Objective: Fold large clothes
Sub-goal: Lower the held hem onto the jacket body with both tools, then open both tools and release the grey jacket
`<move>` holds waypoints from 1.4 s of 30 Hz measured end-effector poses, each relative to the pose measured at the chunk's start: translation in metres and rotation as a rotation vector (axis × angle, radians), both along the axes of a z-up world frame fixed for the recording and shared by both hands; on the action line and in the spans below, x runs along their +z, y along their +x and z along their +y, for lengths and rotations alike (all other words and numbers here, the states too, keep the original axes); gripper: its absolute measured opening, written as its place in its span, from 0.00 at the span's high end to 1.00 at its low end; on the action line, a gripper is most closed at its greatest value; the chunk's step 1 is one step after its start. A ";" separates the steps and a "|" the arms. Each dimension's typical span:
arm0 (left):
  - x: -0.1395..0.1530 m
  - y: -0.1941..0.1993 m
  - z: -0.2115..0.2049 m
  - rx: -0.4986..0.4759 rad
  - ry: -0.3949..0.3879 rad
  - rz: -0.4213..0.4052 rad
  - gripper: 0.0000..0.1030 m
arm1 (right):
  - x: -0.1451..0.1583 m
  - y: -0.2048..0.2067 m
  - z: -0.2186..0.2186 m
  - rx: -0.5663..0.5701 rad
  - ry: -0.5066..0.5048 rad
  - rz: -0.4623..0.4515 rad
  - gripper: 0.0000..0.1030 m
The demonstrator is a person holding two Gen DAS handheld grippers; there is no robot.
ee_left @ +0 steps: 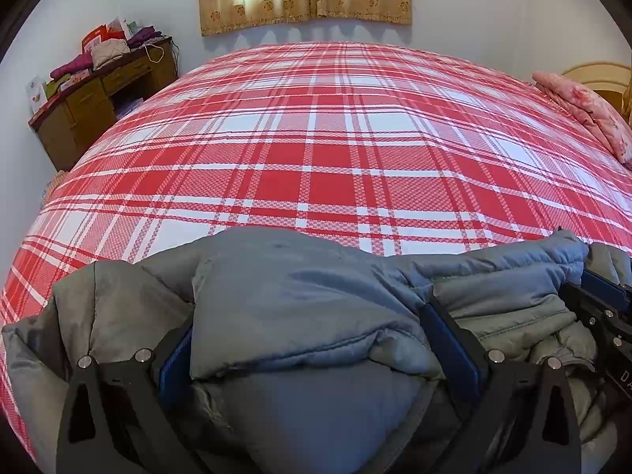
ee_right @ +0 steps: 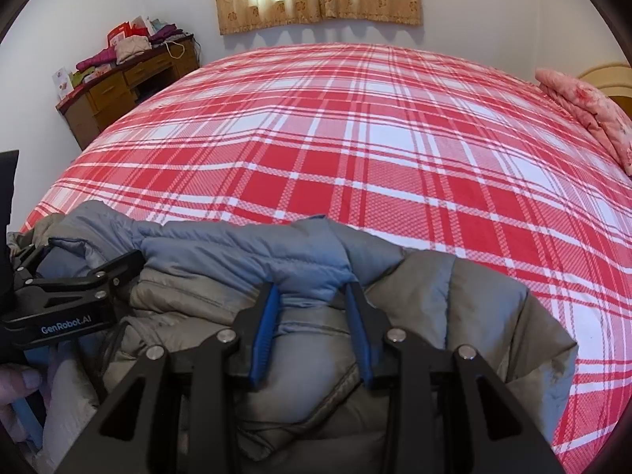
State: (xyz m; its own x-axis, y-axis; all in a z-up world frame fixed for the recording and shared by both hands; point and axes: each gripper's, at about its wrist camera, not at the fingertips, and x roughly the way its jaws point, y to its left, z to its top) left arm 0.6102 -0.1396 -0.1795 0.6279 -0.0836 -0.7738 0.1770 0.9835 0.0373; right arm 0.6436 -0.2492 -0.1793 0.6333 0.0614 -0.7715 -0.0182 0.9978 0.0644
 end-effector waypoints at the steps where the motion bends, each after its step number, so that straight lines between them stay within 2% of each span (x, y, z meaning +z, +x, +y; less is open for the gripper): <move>1: 0.000 0.000 0.000 0.000 0.002 -0.001 0.01 | 0.000 0.000 0.000 0.000 -0.001 0.000 0.63; 31: 0.000 0.004 -0.003 -0.001 0.036 0.004 0.01 | -0.001 0.005 0.011 0.006 -0.096 0.016 0.62; 33: 0.008 0.002 -0.001 0.003 0.047 0.004 0.01 | 0.007 0.001 0.008 0.008 -0.115 0.016 0.56; 34: 0.016 -0.002 0.002 0.010 0.061 -0.013 0.01 | 0.013 -0.004 0.006 -0.005 -0.126 0.014 0.39; 35: 0.024 -0.006 0.004 0.014 0.064 -0.033 0.01 | 0.021 -0.011 0.002 -0.011 -0.116 0.010 0.28; 37: 0.055 -0.027 0.016 0.006 0.041 -0.093 0.01 | 0.036 -0.028 -0.006 0.009 -0.077 0.012 0.27; 40: 0.091 -0.063 0.038 -0.017 -0.007 -0.138 0.01 | 0.058 -0.068 -0.019 0.015 -0.062 0.014 0.26; 42: 0.112 -0.107 0.058 -0.048 -0.024 -0.182 0.01 | 0.065 -0.100 -0.027 0.013 -0.024 0.021 0.22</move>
State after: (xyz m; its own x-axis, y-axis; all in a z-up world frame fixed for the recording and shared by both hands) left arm 0.5035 -0.0821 -0.0673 0.7521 -0.1339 -0.6453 0.2163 0.9751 0.0498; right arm 0.5434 -0.2761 -0.1140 0.6160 0.0513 -0.7861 -0.0302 0.9987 0.0415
